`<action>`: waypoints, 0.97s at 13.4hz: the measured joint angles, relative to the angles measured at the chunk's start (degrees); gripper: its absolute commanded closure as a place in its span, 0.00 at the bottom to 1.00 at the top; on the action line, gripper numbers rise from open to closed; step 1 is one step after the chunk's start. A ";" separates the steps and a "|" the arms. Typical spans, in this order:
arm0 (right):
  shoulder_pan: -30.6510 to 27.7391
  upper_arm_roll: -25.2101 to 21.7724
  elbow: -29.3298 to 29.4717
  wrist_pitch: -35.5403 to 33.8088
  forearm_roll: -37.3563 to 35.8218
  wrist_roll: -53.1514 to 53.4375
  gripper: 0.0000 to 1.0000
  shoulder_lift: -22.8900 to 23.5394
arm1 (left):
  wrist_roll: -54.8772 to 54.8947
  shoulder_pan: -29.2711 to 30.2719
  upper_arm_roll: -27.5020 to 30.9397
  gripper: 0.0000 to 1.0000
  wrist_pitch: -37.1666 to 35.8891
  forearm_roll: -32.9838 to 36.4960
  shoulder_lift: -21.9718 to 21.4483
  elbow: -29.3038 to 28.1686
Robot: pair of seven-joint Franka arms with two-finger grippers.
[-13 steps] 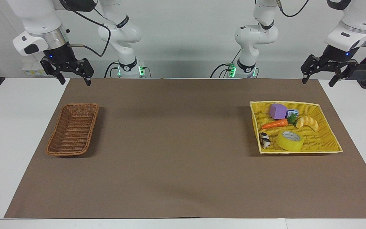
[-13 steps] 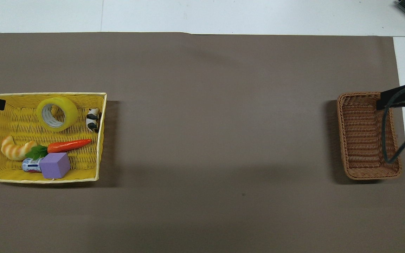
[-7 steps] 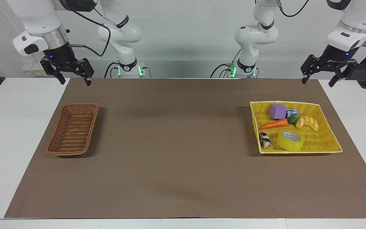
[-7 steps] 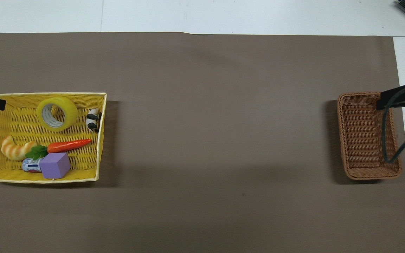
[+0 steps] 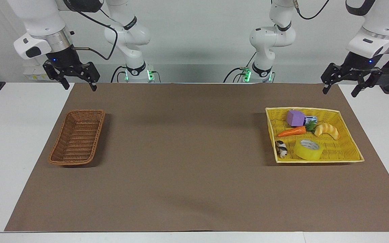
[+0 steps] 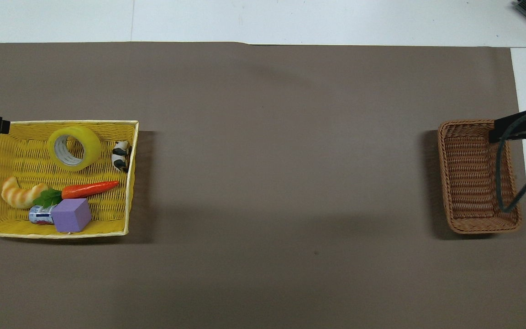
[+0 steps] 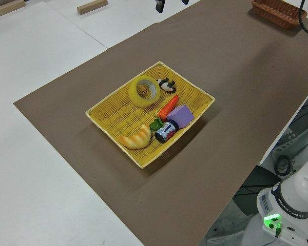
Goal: Move tape to another basket
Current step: 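Reach the left gripper into the yellow basket and grasp the tape roll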
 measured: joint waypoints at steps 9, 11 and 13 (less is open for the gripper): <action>0.00 0.00 0.00 0.00 0.00 0.00 0.00 0.00 | 11.23 5.62 0.29 0.00 22.94 -0.04 3.79 -17.57; 0.00 0.00 0.00 0.00 0.00 0.00 0.00 0.00 | 11.27 5.78 0.28 0.00 29.46 -0.04 6.69 -21.25; 0.00 0.00 0.00 0.00 0.00 0.02 0.00 0.00 | 11.31 5.85 0.23 0.00 36.39 -0.04 9.03 -25.22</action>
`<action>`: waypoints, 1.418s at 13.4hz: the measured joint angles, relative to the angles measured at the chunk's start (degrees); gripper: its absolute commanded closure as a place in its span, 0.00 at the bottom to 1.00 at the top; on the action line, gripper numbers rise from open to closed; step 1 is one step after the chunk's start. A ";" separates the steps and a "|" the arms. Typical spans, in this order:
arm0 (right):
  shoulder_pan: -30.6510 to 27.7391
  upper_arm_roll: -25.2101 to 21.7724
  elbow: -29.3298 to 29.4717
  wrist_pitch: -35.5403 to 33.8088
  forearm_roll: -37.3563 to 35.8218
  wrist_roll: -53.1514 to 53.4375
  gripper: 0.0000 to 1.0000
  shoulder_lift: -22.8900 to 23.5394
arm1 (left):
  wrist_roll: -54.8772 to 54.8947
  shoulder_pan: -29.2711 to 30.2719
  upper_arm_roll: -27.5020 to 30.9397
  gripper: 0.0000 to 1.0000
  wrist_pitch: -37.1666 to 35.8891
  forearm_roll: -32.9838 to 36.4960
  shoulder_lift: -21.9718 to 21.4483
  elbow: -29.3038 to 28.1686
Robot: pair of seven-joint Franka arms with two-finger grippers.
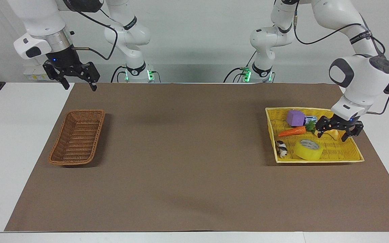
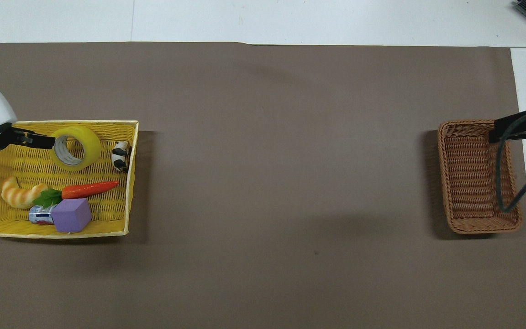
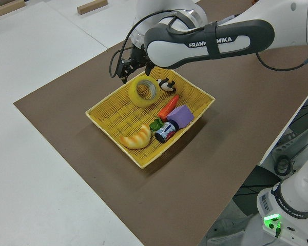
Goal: Move tape to another basket
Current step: 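Reach the left gripper into the yellow basket and grasp the tape roll, then lift the tape with the left gripper while the right gripper approaches it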
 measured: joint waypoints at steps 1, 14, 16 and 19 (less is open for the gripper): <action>0.00 -0.01 0.00 0.01 0.00 0.15 0.00 0.00 | 0.01 0.00 -0.03 0.03 2.84 0.00 0.83 -1.72; 1.53 0.57 -9.03 8.06 7.83 1.20 0.00 -3.22 | 0.26 0.05 -0.50 1.00 7.43 -0.01 2.77 -2.93; 3.94 0.65 -12.54 12.03 8.77 1.20 0.00 -3.72 | 0.21 0.00 -1.04 1.00 1.91 -0.05 1.06 -0.22; 6.79 0.77 -17.04 17.58 11.43 1.20 0.00 -3.84 | -2.21 -1.98 -1.93 1.00 -6.15 -3.62 -3.78 1.24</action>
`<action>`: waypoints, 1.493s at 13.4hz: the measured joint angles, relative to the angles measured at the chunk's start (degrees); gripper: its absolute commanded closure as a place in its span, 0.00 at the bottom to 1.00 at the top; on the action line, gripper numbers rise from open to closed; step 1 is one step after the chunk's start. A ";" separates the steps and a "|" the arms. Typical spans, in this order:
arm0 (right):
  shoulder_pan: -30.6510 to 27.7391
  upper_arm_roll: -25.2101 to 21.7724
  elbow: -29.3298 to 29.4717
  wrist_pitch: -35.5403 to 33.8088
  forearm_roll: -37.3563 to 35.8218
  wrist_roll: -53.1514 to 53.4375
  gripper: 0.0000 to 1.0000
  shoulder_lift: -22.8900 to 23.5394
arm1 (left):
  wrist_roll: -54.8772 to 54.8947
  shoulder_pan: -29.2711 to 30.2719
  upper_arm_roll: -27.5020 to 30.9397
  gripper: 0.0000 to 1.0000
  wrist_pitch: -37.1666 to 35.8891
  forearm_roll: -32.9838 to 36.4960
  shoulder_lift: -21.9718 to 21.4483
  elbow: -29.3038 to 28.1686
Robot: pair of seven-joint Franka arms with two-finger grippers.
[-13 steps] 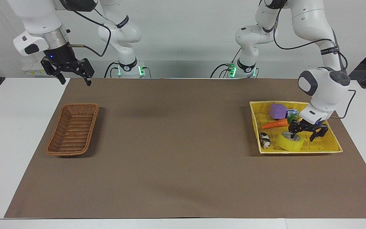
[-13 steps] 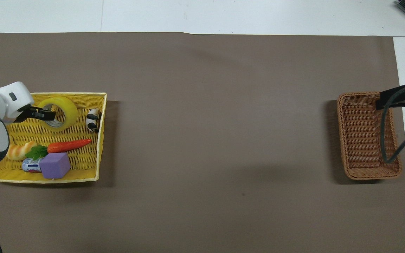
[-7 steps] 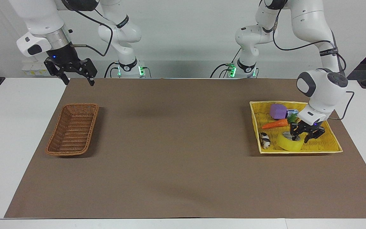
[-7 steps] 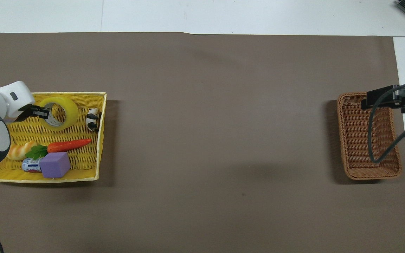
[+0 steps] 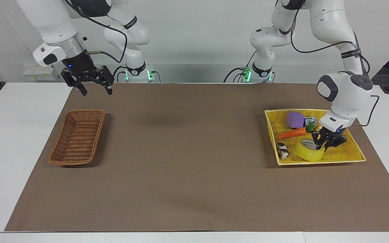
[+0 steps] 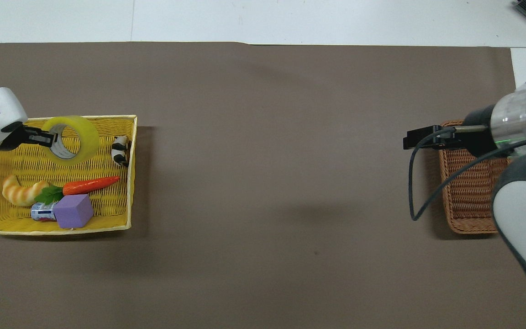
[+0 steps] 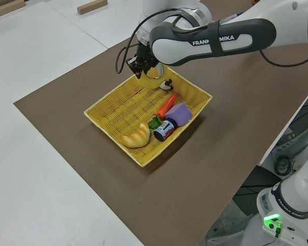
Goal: Move tape to another basket
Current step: 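Lift the tape with the left gripper while the right gripper approaches it, then grasp the tape roll with the right gripper beside the left gripper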
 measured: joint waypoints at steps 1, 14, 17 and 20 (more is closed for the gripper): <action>0.52 0.02 -1.49 1.93 1.48 0.00 0.00 -0.02 | -2.10 -1.72 -0.13 1.00 -1.26 -1.03 -1.14 -0.11; 14.81 0.19 -16.34 36.19 26.33 -4.40 0.00 2.72 | -36.02 -27.10 -0.70 1.00 7.95 -8.75 3.02 -2.95; 19.19 0.24 -17.48 44.37 26.81 -4.36 0.00 4.72 | -39.85 -30.44 -0.66 1.00 9.84 -12.42 3.45 -2.94; 20.57 0.16 -17.77 46.55 26.81 -4.39 0.00 6.53 | -39.97 -32.41 -0.62 1.00 12.95 -18.78 3.46 -2.52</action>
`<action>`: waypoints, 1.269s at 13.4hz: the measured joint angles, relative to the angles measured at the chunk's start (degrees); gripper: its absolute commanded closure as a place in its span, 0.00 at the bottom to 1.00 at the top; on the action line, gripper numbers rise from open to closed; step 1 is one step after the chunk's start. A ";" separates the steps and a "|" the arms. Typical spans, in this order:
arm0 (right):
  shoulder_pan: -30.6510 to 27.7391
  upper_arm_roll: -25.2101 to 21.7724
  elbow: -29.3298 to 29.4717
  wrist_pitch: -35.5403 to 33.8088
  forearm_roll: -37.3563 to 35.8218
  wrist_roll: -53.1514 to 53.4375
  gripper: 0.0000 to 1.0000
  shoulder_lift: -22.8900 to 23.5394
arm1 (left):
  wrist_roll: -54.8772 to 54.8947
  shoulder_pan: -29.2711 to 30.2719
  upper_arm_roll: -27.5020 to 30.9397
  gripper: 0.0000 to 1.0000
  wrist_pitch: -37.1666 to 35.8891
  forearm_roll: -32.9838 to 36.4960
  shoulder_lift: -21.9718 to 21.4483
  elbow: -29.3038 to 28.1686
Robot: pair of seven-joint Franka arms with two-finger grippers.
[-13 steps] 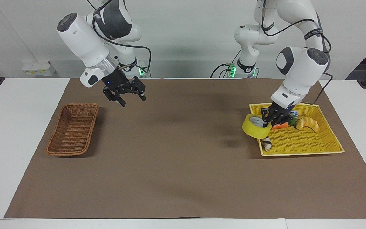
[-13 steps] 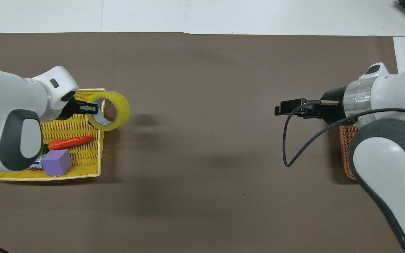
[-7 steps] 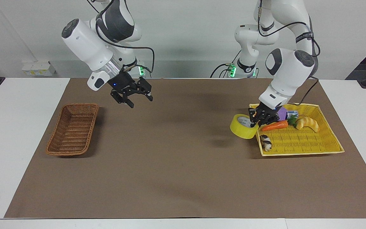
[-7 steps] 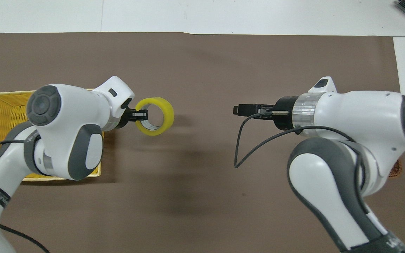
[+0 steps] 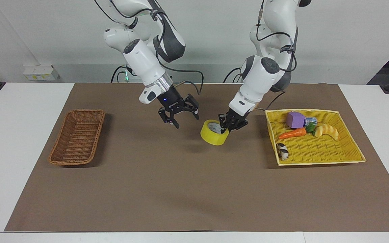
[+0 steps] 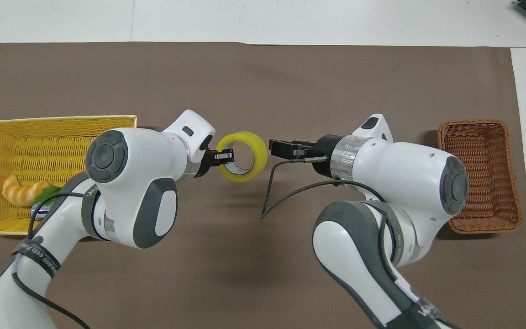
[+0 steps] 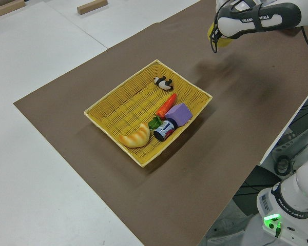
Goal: Move tape to another basket
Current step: 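Grasp the tape roll with the right gripper beside the left gripper, then open the left gripper and withdraw it toward the yellow basket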
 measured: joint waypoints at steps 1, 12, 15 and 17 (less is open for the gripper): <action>0.70 0.00 -0.01 1.42 0.00 -0.01 0.00 1.05 | -0.02 -0.26 -0.05 1.00 0.34 -1.50 0.09 0.56; 1.14 -0.67 2.51 2.85 -0.38 -1.41 1.00 3.37 | -1.09 -0.83 -0.89 1.00 1.12 -5.82 2.26 5.46; 1.12 -0.92 3.01 2.85 -0.40 -1.41 1.00 3.53 | -2.64 -0.84 -0.97 0.63 1.13 -5.81 2.40 5.92; 1.03 -1.11 3.14 2.85 -0.37 -0.76 1.00 3.70 | -3.67 -0.85 -1.06 0.41 1.13 -5.88 2.34 6.44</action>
